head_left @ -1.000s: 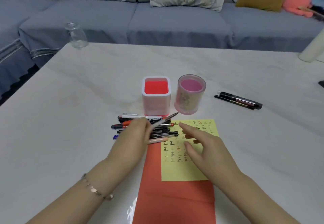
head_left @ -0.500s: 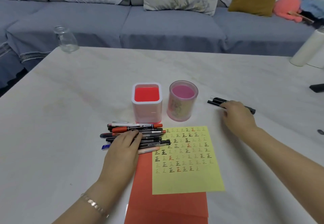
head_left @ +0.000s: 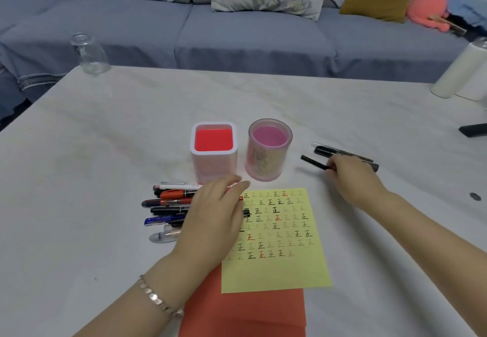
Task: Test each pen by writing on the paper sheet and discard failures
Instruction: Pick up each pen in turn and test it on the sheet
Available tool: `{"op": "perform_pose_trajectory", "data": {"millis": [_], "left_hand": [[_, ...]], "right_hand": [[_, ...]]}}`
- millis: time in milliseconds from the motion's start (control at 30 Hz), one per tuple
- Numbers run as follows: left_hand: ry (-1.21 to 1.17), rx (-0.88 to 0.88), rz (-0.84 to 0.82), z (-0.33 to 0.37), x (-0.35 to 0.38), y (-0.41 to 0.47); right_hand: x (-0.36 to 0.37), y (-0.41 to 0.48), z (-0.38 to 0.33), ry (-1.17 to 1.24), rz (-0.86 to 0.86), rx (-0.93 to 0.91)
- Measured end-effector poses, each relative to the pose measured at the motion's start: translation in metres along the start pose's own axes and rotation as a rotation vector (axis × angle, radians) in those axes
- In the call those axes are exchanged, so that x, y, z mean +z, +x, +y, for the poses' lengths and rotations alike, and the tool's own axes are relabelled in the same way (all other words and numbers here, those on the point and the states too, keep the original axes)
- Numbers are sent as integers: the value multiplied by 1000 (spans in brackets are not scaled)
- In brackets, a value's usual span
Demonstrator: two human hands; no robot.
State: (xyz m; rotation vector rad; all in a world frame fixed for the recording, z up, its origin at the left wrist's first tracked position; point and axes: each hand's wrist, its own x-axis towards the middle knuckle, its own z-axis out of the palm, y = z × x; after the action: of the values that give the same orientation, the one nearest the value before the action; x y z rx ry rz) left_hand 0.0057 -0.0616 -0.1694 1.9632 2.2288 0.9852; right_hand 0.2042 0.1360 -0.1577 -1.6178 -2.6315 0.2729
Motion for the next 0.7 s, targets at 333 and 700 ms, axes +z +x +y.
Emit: {"op": "perform_pose_trajectory", "data": {"millis": [333, 700], "left_hand": [[34, 382, -133, 41, 10, 8], [-467, -19, -263, 52, -4, -12]], "right_hand": [[-50, -116, -59, 552, -201, -214], [-25, -115, -94, 1293, -239, 47]]}}
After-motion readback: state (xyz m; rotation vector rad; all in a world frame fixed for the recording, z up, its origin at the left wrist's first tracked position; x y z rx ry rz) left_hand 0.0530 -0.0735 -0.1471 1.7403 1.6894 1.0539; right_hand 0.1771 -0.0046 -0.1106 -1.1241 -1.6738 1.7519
